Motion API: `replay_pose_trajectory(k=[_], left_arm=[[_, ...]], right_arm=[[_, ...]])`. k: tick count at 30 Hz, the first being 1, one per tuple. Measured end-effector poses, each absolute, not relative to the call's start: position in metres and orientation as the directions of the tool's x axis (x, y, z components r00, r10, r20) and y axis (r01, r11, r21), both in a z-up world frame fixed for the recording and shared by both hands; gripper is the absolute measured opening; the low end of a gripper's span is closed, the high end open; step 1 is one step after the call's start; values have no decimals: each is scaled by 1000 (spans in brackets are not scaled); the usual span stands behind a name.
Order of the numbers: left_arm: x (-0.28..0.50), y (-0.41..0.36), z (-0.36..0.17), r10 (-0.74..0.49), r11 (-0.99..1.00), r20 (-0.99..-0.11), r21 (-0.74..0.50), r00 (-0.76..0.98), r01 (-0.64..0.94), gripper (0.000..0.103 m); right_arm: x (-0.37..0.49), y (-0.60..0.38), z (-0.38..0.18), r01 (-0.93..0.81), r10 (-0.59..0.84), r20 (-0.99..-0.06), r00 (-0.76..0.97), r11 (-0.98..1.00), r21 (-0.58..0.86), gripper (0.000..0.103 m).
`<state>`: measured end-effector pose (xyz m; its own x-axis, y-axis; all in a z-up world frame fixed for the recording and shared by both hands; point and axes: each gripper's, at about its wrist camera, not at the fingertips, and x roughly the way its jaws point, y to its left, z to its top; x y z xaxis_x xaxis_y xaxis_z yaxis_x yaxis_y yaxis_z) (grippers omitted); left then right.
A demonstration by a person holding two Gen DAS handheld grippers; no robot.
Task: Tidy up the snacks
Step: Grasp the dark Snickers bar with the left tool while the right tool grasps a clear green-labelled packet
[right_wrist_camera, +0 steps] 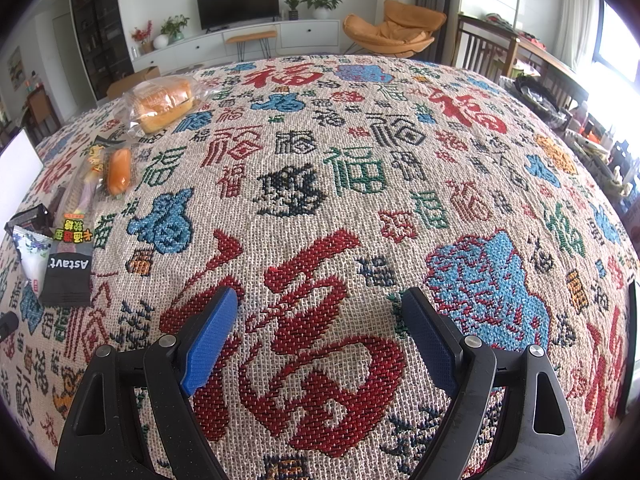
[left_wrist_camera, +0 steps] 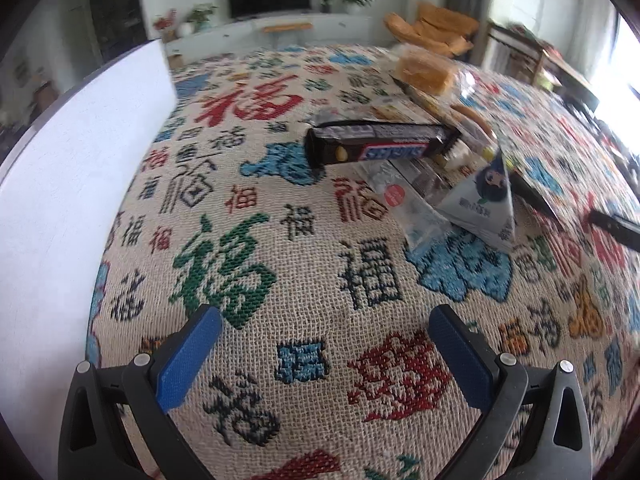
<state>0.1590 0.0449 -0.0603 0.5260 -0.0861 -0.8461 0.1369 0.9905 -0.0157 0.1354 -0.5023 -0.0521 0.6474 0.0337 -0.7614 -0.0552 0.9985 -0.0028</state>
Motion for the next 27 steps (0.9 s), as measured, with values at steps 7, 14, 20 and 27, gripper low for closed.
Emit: replay_pose_trajectory(k=[7,14,20,27], left_arm=[[205,37,-3,-152,953,-836,17,528,302,103],[260,-10,-12,-134,769,-880,198,456,608,88],[268,5,-17,-277,846,-907,-73,317,528,17],[173,76,-22,-378,926,-843,-349,381,147,17]], right_arm=[[136,-502,-52,-55,34,-761,647,998,-3,87],[136,-502,-52,-55,34,-761,648,999,-2,87],[136,-502,-52,-55,33,-761,648,999,-2,87],[136,-502,-52,-55,34,-761,647,999,-2,87]])
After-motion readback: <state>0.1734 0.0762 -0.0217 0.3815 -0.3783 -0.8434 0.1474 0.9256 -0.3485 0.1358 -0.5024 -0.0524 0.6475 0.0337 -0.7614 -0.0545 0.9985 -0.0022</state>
